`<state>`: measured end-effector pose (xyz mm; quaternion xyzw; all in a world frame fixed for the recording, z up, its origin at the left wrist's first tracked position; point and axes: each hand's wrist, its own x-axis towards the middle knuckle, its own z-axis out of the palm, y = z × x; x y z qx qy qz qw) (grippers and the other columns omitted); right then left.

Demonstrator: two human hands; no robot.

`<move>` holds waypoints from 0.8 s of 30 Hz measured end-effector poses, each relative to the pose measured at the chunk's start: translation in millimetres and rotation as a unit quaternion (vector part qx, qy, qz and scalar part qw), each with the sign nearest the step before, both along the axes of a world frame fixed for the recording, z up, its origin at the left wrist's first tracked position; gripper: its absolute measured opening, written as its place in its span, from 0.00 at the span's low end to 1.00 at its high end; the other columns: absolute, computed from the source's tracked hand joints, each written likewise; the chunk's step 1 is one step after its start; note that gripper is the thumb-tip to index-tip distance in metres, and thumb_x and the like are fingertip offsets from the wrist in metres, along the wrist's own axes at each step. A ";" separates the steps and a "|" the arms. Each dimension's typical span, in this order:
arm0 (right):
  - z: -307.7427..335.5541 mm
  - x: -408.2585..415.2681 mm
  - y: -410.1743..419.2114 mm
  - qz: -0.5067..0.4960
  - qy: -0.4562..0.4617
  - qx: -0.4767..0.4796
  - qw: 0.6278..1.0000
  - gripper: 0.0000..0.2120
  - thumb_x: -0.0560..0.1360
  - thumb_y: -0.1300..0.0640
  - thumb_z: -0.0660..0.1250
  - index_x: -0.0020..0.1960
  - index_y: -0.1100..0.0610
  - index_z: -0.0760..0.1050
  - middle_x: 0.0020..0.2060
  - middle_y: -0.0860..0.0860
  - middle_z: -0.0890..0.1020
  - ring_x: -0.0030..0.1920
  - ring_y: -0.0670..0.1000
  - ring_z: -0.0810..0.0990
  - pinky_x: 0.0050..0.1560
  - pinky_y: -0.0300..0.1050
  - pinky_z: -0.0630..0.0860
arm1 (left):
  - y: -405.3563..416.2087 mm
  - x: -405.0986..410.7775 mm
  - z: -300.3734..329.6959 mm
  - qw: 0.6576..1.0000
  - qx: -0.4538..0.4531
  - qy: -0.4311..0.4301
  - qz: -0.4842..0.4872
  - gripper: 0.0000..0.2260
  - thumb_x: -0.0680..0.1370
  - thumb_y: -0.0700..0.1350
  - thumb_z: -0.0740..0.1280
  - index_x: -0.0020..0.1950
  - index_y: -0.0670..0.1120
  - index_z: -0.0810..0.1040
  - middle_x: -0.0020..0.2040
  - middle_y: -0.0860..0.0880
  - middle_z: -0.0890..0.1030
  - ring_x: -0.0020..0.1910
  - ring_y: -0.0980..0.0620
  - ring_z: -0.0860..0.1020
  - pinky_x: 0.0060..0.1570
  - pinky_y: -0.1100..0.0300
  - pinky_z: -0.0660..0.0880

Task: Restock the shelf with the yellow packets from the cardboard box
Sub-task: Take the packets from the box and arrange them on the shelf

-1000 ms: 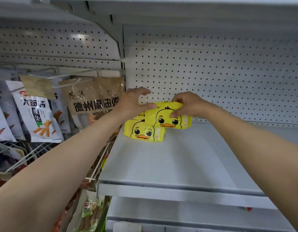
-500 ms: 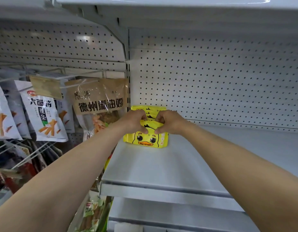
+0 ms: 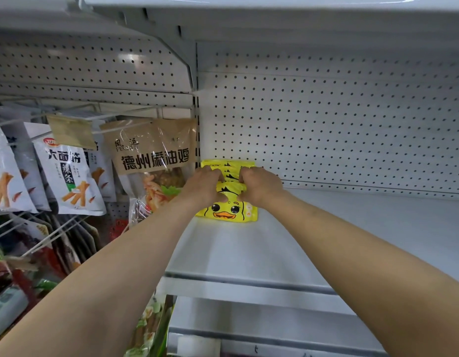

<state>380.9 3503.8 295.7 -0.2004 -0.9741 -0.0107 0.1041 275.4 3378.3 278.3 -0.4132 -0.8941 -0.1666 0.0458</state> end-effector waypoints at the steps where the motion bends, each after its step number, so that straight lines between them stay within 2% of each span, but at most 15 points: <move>1: 0.4 1.0 -3.3 -0.001 0.003 0.022 1.000 0.24 0.72 0.49 0.73 0.65 0.54 0.71 0.59 0.53 0.76 0.61 0.56 0.76 0.48 0.48 0.73 | -1.1 2.9 -0.3 1.000 0.004 0.010 0.006 0.27 0.69 0.54 0.77 0.65 0.49 0.73 0.62 0.46 0.72 0.66 0.45 0.68 0.60 0.50 0.71; 5: 11.7 9.1 -15.5 0.010 0.018 0.083 0.996 0.23 0.74 0.52 0.71 0.66 0.55 0.71 0.60 0.54 0.74 0.65 0.55 0.70 0.46 0.48 0.70 | -18.0 15.7 12.5 0.999 0.009 0.029 0.034 0.31 0.70 0.50 0.77 0.70 0.50 0.69 0.68 0.45 0.69 0.69 0.43 0.66 0.64 0.46 0.70; 11: 47.6 25.7 -52.5 0.068 0.028 0.102 0.992 0.25 0.74 0.48 0.71 0.67 0.53 0.71 0.62 0.54 0.76 0.65 0.57 0.70 0.57 0.52 0.75 | -87.4 29.3 46.1 0.994 0.024 0.071 0.081 0.27 0.72 0.45 0.72 0.70 0.50 0.69 0.65 0.42 0.72 0.66 0.39 0.70 0.59 0.43 0.73; 15: 64.6 37.5 -100.4 0.109 0.049 0.081 0.990 0.26 0.75 0.44 0.69 0.69 0.53 0.69 0.64 0.55 0.74 0.65 0.58 0.72 0.58 0.52 0.74 | -153.2 42.6 61.8 0.988 0.028 0.077 0.132 0.30 0.75 0.57 0.68 0.74 0.48 0.65 0.67 0.39 0.69 0.65 0.36 0.70 0.61 0.43 0.73; 17: 67.7 41.1 -130.8 0.139 0.061 0.061 0.986 0.26 0.76 0.42 0.68 0.69 0.52 0.69 0.64 0.55 0.74 0.64 0.58 0.73 0.58 0.51 0.73 | -190.7 51.2 65.1 0.984 0.039 0.079 0.152 0.29 0.75 0.57 0.67 0.73 0.47 0.66 0.67 0.38 0.70 0.65 0.36 0.70 0.62 0.44 0.72; 20: 66.5 41.9 -181.0 0.180 0.065 0.043 0.981 0.23 0.76 0.39 0.65 0.67 0.49 0.70 0.62 0.52 0.74 0.61 0.56 0.76 0.57 0.52 0.76 | -248.2 65.5 64.6 0.975 0.041 0.082 0.204 0.25 0.77 0.58 0.66 0.69 0.47 0.69 0.64 0.40 0.71 0.63 0.37 0.70 0.57 0.43 0.74; 24: 57.5 43.4 -245.0 0.231 0.046 0.010 0.972 0.24 0.77 0.40 0.64 0.70 0.48 0.68 0.66 0.53 0.71 0.65 0.58 0.73 0.61 0.56 0.74 | -318.9 85.2 59.4 0.960 0.013 0.093 0.263 0.25 0.78 0.59 0.63 0.69 0.46 0.69 0.65 0.39 0.71 0.64 0.37 0.71 0.59 0.44 0.73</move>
